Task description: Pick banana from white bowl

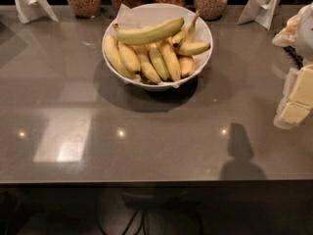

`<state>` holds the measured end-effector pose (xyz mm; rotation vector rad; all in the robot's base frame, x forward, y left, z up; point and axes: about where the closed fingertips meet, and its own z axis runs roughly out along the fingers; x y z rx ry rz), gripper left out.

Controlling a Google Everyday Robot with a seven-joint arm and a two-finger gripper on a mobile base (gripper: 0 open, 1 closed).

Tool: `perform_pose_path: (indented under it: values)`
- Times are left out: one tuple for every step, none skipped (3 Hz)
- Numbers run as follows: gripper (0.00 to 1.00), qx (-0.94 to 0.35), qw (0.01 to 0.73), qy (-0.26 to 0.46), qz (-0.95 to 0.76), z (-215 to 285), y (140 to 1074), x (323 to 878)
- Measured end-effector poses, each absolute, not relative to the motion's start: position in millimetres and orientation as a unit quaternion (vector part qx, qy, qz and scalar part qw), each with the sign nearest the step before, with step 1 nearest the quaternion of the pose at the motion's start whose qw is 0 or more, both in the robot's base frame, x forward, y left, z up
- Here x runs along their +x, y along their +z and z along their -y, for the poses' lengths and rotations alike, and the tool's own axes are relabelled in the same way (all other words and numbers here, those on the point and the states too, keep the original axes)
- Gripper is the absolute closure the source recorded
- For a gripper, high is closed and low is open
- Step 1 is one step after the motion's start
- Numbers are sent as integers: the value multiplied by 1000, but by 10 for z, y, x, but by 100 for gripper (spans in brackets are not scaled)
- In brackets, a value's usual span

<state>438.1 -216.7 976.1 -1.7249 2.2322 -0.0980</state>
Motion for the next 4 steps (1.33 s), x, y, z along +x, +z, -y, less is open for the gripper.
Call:
perform_pose_path:
  values:
    - [0, -603, 159, -34, -781, 2167, 9761, 4381]
    - [0, -613, 215, -25, -760, 1952, 9943, 4494]
    - [0, -628, 294, -11, -721, 1609, 10203, 4665]
    - [0, -634, 358, 9, -685, 1312, 10412, 4819]
